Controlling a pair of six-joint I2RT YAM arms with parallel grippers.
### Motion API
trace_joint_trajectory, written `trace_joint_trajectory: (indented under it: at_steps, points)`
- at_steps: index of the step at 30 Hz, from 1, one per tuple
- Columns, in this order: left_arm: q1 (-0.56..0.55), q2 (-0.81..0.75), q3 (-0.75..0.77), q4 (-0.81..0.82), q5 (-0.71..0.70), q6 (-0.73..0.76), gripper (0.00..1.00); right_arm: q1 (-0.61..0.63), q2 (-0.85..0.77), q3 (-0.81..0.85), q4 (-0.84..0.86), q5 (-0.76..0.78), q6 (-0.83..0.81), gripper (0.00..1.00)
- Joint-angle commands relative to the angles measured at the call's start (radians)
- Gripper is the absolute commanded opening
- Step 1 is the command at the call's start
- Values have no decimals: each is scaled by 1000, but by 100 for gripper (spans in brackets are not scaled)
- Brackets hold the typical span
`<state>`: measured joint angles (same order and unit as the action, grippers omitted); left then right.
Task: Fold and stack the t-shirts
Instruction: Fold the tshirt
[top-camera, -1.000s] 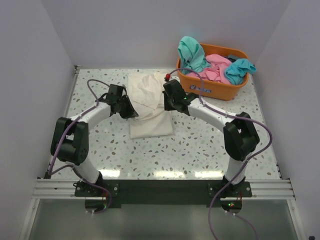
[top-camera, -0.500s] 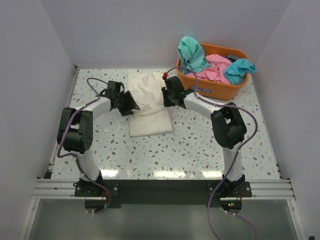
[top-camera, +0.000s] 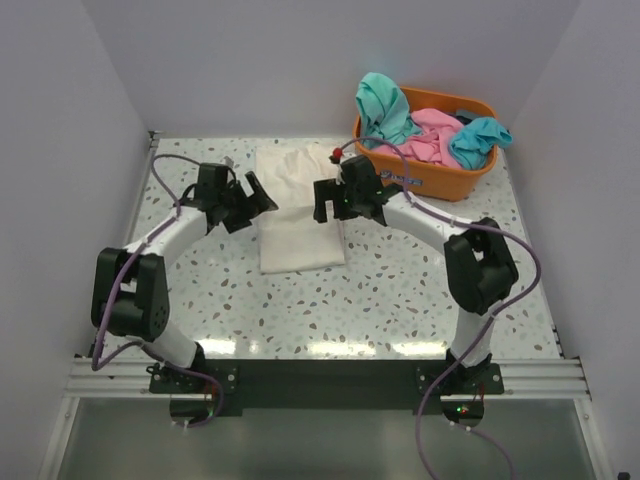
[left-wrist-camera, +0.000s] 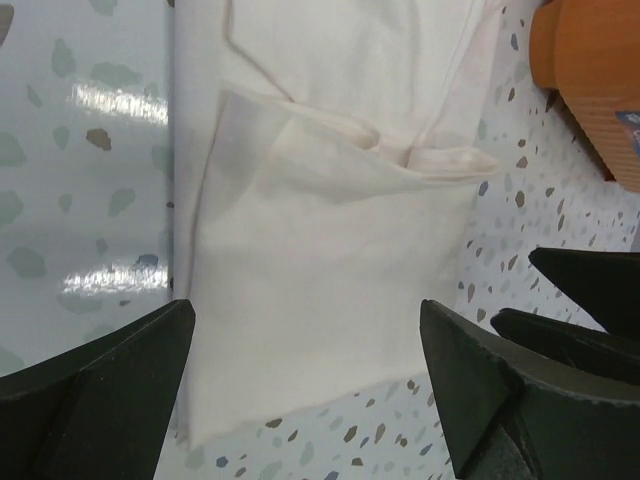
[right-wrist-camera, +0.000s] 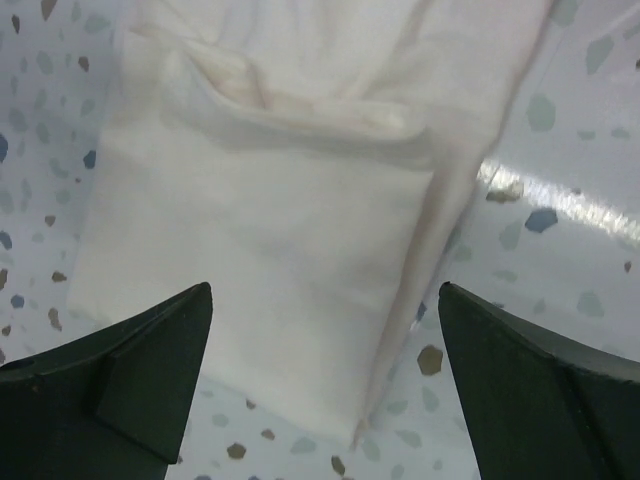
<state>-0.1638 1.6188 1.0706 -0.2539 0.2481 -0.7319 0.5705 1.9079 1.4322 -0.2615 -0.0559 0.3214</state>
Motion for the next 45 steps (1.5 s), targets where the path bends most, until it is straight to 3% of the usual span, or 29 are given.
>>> trace_joint_trajectory:
  at_steps: [1, 8, 12, 13, 14, 18, 20, 22, 25, 28, 30, 31, 32, 39, 45]
  points:
    - [-2, -69, -96, 1, 0, 6, 100, 0, -115, -117, 17, -50, 73, 99]
    - [-25, -233, -340, 19, -40, 5, 100, 0, -270, -444, 125, -105, 195, 98]
    - [-46, -224, -400, 33, -46, 0, 95, 0, -267, -500, 172, -125, 243, 85]
    - [-51, -217, -408, 48, -35, -1, 92, 0, -259, -506, 188, -128, 251, 71]
    - [-54, -199, -419, 59, -30, -3, 85, 2, -250, -509, 198, -125, 263, 66]
    - [-65, -155, -425, 87, -33, -11, 67, 0, -204, -512, 234, -119, 289, 58]
    - [-72, -136, -423, 91, -36, -8, 57, 0, -179, -506, 235, -119, 295, 49]
    - [-86, -125, -425, 94, -53, -11, 53, 0, -170, -516, 246, -127, 301, 41]
    - [-97, -99, -429, 99, -70, -14, 45, 0, -179, -552, 257, -144, 323, 38]
    - [-105, -82, -436, 104, -75, -8, 28, 0, -185, -590, 295, -156, 341, 32]
    - [-105, -80, -442, 104, -86, -8, 1, 0, -182, -610, 318, -176, 352, 26]
    - [-105, -82, -445, 102, -95, -4, 0, 0, -179, -625, 335, -179, 354, 8]
    - [-105, -85, -449, 104, -101, -1, 0, 0, -176, -628, 335, -179, 352, 0]
    - [-144, -253, -543, 84, -125, 19, 0, 3, -248, -719, 352, -217, 338, 0]
    - [-253, -569, -699, -81, -81, -52, 0, 127, -464, -877, 237, -174, 350, 0]
